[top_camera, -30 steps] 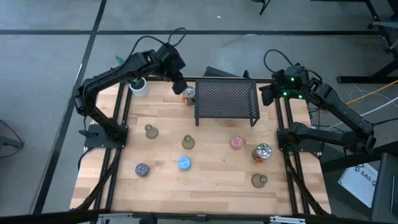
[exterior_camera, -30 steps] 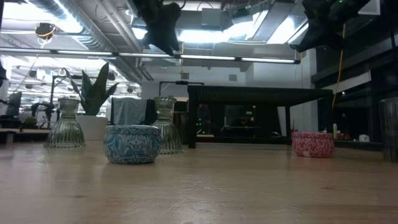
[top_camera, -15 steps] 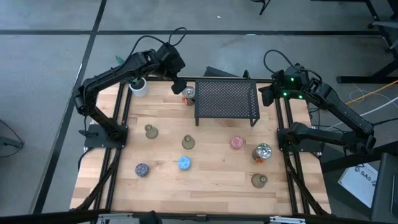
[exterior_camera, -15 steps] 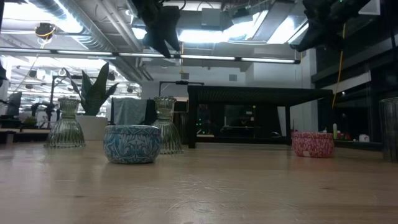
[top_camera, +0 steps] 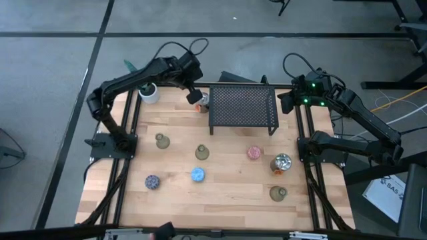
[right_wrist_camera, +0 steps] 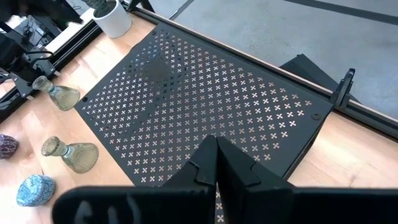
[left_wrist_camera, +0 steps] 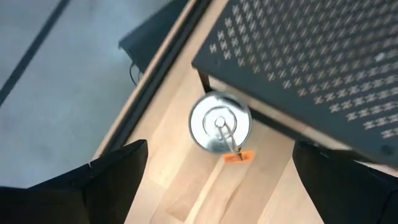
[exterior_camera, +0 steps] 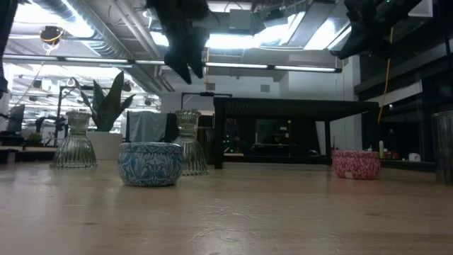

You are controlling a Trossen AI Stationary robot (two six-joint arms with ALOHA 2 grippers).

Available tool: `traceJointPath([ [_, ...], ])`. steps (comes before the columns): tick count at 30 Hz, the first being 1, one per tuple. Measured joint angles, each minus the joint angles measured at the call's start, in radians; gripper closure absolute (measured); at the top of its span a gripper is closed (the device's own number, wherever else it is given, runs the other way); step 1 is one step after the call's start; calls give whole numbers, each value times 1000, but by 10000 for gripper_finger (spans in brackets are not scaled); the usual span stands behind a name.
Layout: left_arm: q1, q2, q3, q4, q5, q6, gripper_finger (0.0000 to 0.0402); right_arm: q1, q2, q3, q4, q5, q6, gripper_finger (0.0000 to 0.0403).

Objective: Pick & Place candle stick holders
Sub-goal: Put the top silver scented candle on the shelf

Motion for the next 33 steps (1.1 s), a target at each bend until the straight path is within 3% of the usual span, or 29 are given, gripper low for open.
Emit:
traceJointPath([
  [7,33,97,0,-35,98,76,2,0,0,0,0,0,9,395],
  [21,66,199,-1,-20,135,265,1,0,0,0,-2,0,8,395],
  [33,67,246,-1,6,153,122,1,0,0,0,-35,0,8,395],
])
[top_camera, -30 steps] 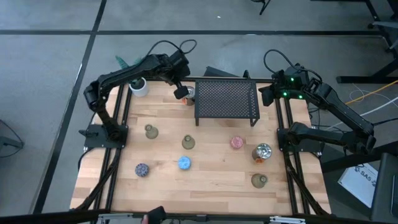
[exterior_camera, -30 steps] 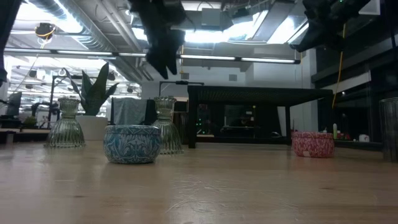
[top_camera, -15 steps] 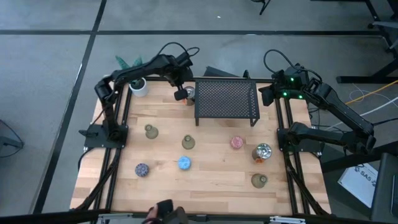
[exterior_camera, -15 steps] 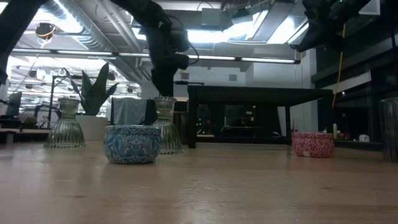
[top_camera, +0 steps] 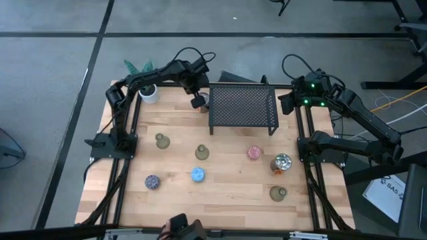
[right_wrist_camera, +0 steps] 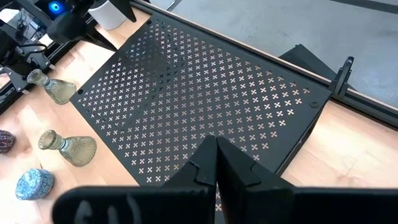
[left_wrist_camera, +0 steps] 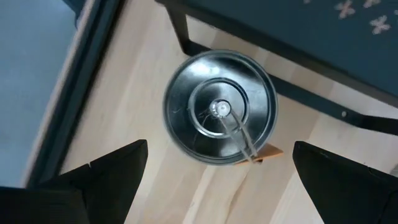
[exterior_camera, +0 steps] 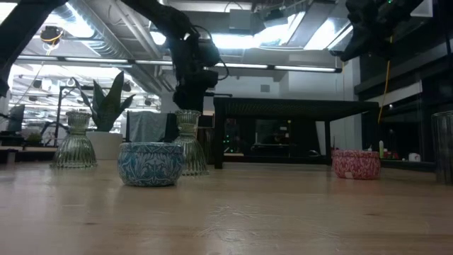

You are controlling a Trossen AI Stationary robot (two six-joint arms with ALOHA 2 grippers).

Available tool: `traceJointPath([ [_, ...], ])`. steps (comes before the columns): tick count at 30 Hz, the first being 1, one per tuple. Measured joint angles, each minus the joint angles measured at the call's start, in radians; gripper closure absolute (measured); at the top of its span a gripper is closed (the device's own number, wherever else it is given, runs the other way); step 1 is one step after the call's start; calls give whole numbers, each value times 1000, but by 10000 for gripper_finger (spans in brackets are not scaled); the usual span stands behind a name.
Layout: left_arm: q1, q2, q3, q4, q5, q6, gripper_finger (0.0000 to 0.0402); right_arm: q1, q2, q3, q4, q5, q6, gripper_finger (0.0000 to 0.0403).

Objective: Pick & Place candle stick holders
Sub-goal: Put the top silver scented candle on the shelf

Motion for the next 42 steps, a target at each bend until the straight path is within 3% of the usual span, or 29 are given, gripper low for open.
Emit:
traceJointPath([
  [12,-38,21,0,55,-5,-9,1,0,0,0,-3,0,0,395],
  [16,-41,43,0,60,-56,15,1,0,0,0,-3,0,0,395],
  [42,-45,101,0,97,-47,38,3,0,0,0,-2,1,11,395],
])
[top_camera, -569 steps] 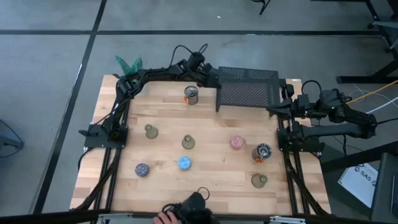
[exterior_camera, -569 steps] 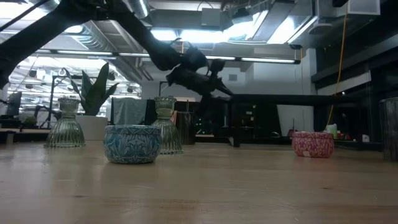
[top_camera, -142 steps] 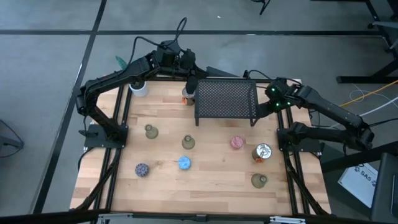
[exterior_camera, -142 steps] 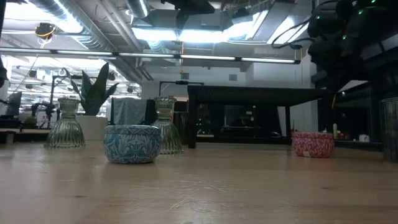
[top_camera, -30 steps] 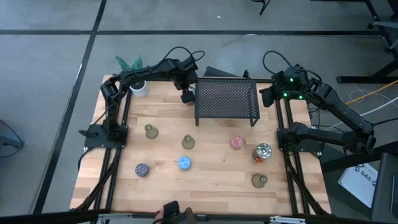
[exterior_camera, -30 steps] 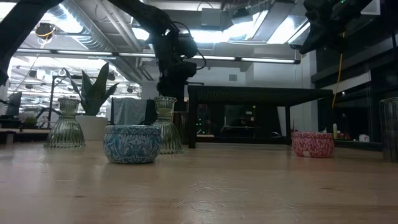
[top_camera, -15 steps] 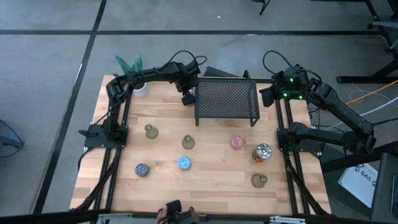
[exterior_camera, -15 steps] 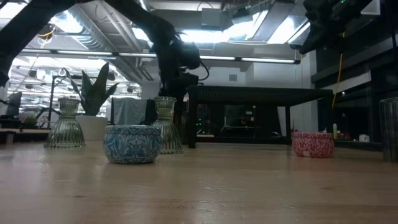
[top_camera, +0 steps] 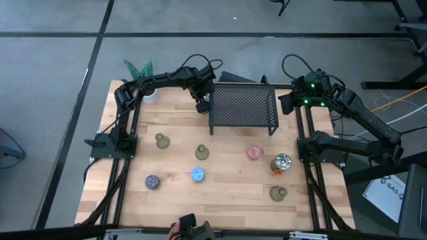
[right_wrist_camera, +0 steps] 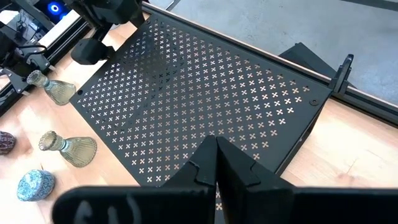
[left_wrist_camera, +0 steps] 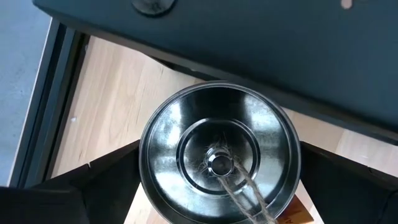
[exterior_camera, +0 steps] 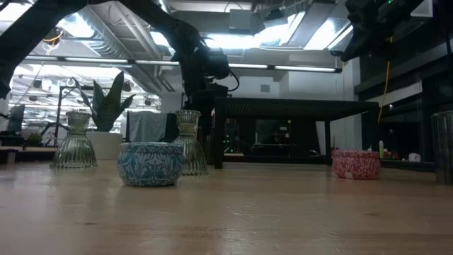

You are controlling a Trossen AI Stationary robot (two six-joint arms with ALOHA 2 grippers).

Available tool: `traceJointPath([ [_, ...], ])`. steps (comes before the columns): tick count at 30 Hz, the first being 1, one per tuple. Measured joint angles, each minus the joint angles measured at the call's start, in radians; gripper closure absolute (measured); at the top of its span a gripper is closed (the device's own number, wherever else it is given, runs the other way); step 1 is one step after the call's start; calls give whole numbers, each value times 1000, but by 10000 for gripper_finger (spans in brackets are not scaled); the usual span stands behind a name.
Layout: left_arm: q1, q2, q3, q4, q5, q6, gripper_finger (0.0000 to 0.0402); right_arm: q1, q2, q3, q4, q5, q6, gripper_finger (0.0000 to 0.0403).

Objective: Pick & Place candle stick holders
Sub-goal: Put the top silver scented candle on the shelf

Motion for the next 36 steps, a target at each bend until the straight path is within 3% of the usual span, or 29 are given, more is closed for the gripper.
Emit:
traceJointPath([
  [9,0,0,0,0,0,-1,40,0,0,0,0,0,0,395],
  [24,3,-13,0,-75,0,26,42,0,0,0,0,3,0,395],
  [36,43,-136,-2,-164,0,-26,43,0,0,0,0,3,0,395],
])
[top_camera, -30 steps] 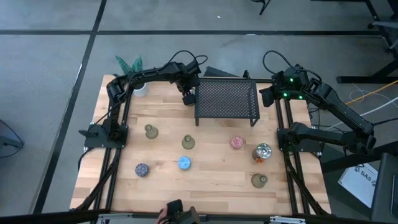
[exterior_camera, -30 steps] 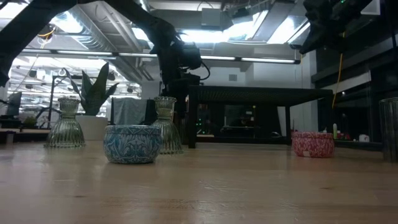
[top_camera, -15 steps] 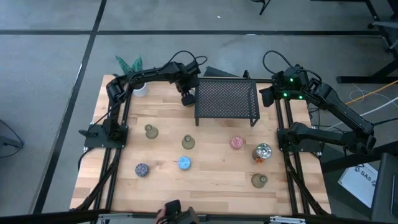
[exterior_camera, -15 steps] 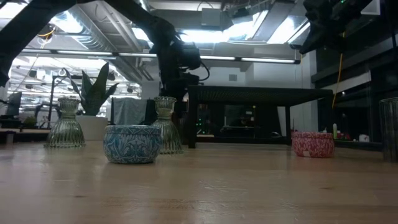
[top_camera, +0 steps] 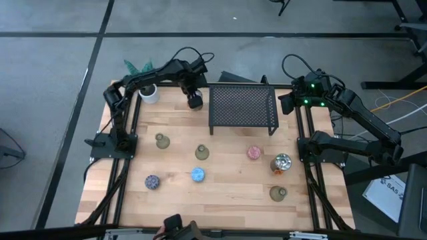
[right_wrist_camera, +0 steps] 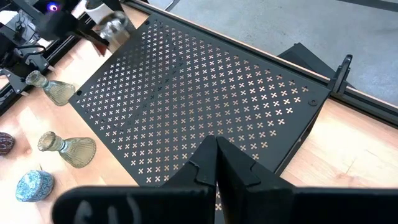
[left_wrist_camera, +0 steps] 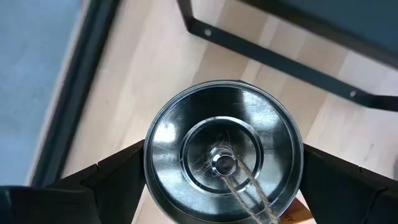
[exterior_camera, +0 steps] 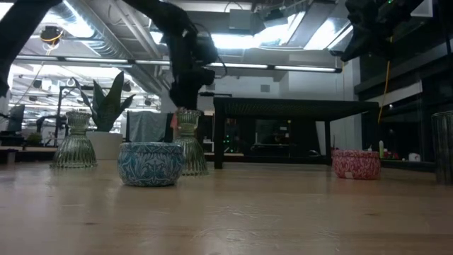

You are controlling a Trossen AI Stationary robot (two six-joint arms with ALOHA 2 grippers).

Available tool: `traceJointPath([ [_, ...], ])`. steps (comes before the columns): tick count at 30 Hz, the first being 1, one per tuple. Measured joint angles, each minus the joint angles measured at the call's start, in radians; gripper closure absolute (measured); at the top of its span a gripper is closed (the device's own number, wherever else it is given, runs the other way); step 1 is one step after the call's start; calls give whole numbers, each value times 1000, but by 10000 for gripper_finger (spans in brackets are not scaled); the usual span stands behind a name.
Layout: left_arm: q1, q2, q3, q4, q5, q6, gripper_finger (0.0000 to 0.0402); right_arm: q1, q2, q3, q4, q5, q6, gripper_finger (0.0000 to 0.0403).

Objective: Pick & Place candle stick holders
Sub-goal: Put the top silver scented candle on the shelf

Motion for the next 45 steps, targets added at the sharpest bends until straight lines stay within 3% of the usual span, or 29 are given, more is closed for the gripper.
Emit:
traceJointPath([
  [12,34,-147,2,-65,0,-80,43,0,0,0,0,-1,0,395],
  [18,23,-179,82,-79,5,-89,43,0,0,0,0,-4,0,395],
  [29,-21,-171,278,-84,32,-82,43,0,0,0,0,-3,-3,395],
  [45,-63,-101,286,77,57,-87,43,0,2,0,1,-3,-3,395],
])
